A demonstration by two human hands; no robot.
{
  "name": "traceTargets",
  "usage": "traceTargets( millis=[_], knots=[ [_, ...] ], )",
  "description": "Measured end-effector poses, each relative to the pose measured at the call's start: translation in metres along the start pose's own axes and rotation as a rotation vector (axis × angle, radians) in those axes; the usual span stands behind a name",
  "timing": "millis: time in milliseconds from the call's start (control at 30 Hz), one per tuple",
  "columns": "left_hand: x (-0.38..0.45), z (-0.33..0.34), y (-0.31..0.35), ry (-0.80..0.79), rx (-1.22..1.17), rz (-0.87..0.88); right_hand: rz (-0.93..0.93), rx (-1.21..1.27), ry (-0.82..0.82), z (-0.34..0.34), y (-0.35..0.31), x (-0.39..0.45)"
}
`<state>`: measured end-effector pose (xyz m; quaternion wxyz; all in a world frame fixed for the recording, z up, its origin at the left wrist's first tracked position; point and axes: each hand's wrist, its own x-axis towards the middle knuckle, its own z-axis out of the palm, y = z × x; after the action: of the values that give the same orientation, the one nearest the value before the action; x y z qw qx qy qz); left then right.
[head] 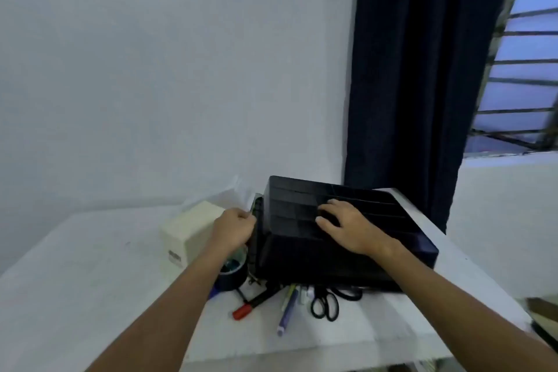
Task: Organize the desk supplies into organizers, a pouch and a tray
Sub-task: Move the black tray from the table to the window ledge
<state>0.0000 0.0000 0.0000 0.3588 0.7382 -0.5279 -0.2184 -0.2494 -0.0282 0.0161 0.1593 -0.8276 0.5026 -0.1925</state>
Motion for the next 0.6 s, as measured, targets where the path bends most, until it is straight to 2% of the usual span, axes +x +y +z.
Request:
traceTargets(
  millis=[67, 200, 367, 600],
  knots=[
    [-0.001, 0.009, -0.009, 0.012, -0.013, -0.026, 0.017, 0.024, 0.037, 0.003, 0.006, -0.004],
    [-0.004, 0.02, -0.021, -0.029, 0.024, -0.115, 0.076, 0.032, 0.006, 0.014, 0.018, -0.009],
    [0.007, 0.028, -0.022, -0.084, 0.011, -0.12, 0.072, 0.046, 0.0, 0.018, 0.021, -0.011],
    [0.014, 0.04, -0.028, -0.131, -0.055, -0.237, 0.081, 0.037, -0.003, 0.026, 0.022, -0.015]
  ],
)
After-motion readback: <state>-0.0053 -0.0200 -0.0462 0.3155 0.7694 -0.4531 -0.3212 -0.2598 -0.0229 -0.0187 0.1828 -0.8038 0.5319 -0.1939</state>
